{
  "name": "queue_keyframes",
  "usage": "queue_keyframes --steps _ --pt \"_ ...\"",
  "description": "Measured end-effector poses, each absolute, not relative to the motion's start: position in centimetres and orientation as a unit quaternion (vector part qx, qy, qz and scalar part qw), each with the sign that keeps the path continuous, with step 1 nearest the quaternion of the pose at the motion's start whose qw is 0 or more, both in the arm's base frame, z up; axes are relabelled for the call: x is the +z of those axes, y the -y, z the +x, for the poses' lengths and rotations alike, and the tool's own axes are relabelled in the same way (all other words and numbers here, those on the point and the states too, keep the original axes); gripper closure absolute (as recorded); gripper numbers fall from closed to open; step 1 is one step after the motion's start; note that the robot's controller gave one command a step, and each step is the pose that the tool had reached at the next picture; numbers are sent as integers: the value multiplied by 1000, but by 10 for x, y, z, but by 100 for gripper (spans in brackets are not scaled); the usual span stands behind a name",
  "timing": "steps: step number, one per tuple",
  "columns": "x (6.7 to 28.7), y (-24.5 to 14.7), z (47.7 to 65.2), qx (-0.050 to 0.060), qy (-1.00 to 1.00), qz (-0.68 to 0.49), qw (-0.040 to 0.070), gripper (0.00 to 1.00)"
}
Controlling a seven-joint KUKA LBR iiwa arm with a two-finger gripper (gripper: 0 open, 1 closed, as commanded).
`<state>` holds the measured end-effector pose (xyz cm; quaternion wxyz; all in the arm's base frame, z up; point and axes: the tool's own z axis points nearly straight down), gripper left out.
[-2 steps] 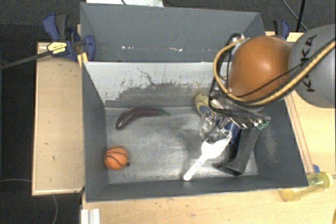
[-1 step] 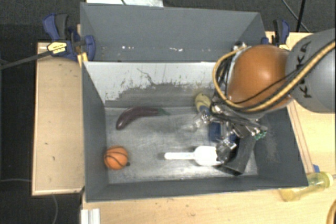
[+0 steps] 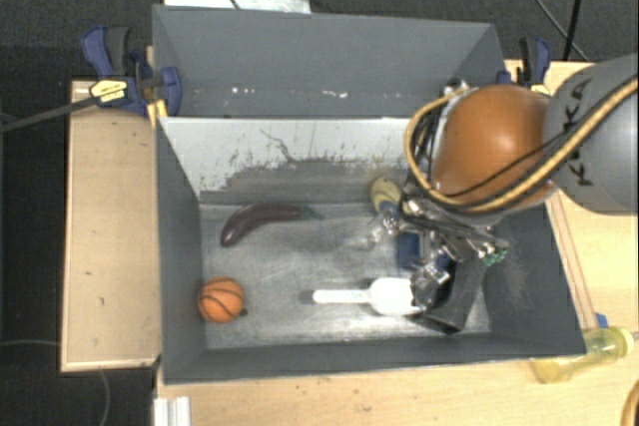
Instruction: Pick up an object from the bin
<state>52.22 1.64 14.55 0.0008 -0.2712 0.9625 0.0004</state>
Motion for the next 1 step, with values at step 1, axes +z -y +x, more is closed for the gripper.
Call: queue_keyframes --steps 1 --pt "72 22 492 1 -947 -322 3 100"
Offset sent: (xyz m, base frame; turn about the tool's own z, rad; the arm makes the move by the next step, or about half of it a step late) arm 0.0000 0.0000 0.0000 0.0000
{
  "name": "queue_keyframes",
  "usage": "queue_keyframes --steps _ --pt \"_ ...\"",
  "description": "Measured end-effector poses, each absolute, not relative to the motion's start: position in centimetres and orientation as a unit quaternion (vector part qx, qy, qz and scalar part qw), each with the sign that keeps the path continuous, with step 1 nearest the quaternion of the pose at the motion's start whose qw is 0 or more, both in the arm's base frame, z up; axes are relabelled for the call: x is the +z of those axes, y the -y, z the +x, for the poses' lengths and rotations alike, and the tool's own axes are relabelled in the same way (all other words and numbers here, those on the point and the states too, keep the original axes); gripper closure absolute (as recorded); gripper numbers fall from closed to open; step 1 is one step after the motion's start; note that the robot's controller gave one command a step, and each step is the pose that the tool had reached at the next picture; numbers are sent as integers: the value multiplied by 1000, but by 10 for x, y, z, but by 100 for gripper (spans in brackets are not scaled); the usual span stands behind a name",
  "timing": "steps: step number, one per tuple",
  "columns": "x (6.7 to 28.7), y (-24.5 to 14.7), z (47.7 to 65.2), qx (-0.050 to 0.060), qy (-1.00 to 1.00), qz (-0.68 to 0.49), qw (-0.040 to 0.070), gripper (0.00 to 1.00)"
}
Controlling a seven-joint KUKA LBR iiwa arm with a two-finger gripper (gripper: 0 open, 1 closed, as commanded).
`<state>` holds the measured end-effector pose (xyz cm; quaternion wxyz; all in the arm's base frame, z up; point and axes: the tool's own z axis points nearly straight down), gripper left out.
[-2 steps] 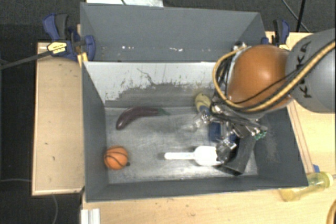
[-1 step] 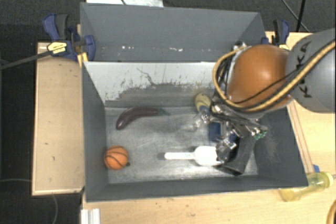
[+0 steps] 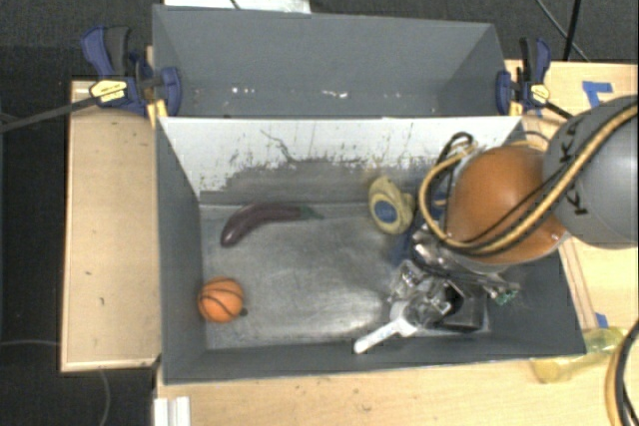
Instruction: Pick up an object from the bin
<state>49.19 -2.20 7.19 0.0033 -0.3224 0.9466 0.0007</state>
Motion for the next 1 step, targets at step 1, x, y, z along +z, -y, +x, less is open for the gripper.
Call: queue_keyframes --steps 1 --pt "72 22 492 1 -947 -322 3 100"
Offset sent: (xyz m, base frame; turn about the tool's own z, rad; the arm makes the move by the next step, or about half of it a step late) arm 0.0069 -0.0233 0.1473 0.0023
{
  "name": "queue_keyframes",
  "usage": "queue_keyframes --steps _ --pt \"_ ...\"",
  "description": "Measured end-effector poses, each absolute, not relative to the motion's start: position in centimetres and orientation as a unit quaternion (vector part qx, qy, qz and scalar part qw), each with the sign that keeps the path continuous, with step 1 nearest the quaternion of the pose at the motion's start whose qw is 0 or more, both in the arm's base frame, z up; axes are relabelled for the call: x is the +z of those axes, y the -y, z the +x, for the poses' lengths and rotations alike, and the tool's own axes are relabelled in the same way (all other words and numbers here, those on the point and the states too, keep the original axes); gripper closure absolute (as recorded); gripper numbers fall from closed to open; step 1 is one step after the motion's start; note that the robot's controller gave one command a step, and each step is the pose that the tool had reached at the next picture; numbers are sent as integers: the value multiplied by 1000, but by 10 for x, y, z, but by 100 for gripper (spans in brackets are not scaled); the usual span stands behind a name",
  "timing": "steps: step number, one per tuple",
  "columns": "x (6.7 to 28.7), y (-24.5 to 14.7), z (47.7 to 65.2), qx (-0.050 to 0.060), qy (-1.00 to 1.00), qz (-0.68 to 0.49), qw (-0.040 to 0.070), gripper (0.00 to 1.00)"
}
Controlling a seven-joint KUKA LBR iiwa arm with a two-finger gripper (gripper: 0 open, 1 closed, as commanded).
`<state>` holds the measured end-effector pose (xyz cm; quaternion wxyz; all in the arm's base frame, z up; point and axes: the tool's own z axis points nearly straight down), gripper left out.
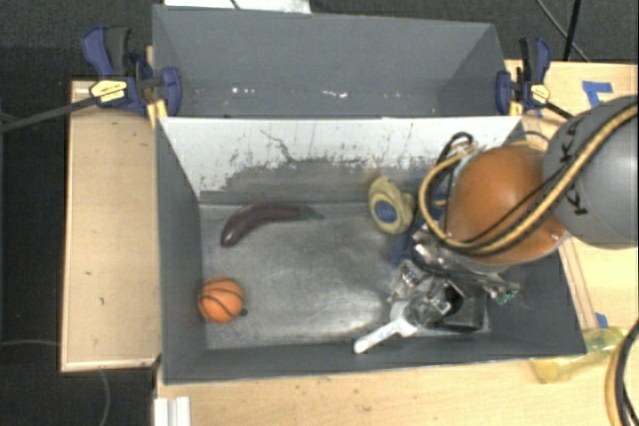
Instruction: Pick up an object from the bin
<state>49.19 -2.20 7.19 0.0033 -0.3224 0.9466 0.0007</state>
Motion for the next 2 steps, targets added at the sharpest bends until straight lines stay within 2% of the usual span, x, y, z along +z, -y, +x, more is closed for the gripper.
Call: queue_keyframes --steps 1,2 --pt "120 30 492 2 -947 -322 -2 100" --pt "134 36 496 -2 -946 -323 7 100"
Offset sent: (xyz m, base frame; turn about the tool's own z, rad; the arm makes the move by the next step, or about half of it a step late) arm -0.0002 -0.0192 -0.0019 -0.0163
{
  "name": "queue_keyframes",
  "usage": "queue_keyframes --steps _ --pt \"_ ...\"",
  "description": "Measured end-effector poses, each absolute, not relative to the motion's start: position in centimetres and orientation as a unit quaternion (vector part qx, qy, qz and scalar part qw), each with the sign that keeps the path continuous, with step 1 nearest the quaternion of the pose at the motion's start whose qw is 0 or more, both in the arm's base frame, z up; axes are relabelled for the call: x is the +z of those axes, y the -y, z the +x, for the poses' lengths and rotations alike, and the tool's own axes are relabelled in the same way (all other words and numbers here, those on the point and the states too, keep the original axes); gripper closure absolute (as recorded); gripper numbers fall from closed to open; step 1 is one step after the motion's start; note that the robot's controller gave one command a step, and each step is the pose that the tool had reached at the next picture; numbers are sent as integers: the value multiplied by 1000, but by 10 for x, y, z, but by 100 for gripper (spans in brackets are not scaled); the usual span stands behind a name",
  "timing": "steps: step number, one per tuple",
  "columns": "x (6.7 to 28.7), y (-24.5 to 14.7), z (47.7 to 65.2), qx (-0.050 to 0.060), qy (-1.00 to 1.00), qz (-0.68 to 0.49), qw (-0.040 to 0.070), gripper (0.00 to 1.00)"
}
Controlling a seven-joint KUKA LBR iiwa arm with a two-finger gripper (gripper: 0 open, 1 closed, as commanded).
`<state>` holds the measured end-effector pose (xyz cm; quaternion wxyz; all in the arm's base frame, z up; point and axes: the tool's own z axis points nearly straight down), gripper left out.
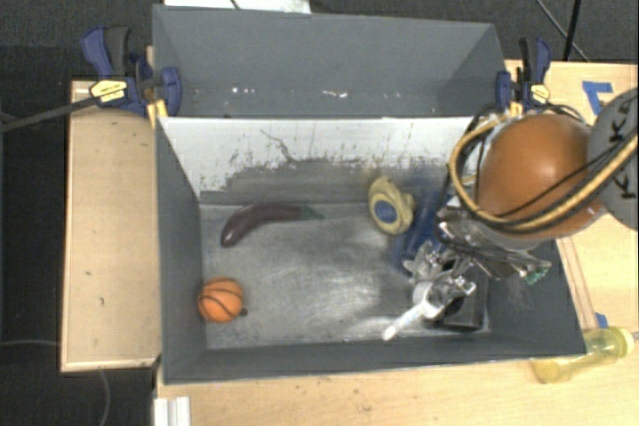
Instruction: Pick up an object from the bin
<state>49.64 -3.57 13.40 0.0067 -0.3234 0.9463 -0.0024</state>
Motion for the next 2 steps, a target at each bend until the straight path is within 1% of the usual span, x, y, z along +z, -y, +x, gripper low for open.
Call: queue_keyframes --steps 1,2 --pt "163 31 488 2 -947 -320 -3 100" --pt "216 32 491 0 -948 -317 2 100"
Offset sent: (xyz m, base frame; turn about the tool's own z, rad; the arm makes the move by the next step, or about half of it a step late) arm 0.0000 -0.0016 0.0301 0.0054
